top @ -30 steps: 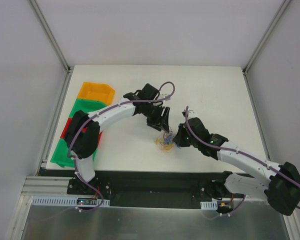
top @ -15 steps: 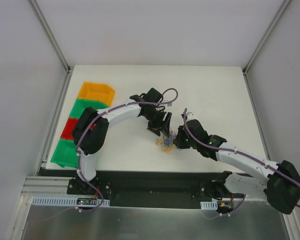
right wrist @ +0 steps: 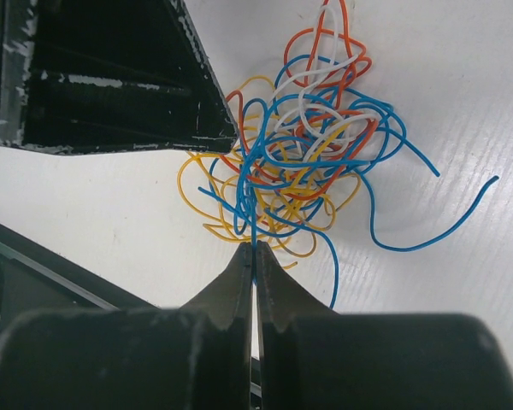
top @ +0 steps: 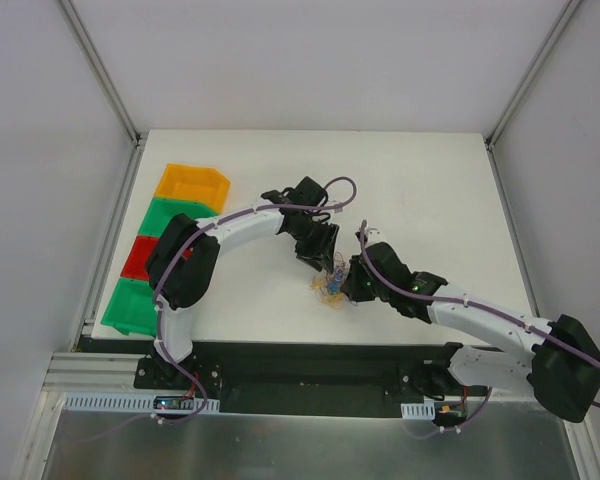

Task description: Untangle the cables

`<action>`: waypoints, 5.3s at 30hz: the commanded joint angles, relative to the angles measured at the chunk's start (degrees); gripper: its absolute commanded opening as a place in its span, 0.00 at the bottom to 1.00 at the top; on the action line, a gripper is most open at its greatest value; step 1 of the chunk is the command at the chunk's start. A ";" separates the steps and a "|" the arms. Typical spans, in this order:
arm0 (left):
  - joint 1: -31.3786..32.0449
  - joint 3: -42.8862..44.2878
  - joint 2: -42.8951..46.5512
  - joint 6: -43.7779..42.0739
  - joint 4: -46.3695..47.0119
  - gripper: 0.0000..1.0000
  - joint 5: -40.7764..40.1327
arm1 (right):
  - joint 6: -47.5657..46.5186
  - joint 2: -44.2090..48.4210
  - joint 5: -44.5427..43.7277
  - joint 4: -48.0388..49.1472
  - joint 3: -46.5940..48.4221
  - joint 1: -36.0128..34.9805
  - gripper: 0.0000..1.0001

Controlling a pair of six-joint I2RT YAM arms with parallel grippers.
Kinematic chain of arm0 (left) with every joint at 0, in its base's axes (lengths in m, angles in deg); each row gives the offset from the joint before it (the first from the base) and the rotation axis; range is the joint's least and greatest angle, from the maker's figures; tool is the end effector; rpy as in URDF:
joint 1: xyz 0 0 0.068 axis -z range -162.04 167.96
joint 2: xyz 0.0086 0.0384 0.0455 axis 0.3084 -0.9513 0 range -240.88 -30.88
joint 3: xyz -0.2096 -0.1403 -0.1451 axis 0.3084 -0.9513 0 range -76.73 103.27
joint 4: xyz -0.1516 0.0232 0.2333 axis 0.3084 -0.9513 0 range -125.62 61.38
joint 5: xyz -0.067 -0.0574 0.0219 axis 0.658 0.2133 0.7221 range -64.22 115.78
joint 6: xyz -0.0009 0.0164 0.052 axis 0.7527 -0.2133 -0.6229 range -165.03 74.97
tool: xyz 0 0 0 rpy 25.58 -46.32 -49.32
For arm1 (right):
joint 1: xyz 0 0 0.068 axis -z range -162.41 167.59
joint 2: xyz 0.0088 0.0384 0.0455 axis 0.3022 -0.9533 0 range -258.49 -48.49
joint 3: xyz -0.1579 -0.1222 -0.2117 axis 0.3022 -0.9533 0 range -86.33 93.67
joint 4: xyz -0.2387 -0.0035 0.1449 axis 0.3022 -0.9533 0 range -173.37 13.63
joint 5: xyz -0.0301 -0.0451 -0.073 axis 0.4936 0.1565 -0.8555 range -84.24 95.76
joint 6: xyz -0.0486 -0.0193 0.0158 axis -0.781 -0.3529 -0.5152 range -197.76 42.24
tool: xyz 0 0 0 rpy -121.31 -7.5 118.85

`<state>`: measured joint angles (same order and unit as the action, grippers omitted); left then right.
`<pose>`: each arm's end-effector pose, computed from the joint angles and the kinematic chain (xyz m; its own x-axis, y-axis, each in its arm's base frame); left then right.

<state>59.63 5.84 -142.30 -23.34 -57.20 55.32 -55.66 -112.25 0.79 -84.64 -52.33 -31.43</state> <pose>0.3169 -0.3063 0.2129 -0.8720 0.3457 -0.3467 0.4890 0.6470 -0.5849 0.1604 0.1799 0.2202 -0.6406 -0.1657 -0.7498 -0.5033 0.8281 0.2469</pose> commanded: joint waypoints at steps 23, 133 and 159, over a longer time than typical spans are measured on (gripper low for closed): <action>2.89 -3.36 17.25 -8.59 4.39 0.00 -16.61 | 4.69 7.86 -13.20 -4.55 -1.74 -1.44 0.01; 2.89 -36.78 67.84 -13.36 47.74 0.00 -17.01 | -25.70 14.54 -35.47 -9.47 26.36 2.34 0.01; 4.56 -34.57 57.72 -2.36 53.09 0.00 3.41 | -27.47 5.59 -10.53 -25.40 66.45 2.61 0.01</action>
<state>63.96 -29.07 -84.20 -30.59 -9.18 53.16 -79.81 -102.42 -19.34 -112.07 7.73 -29.04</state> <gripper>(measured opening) 0.006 0.015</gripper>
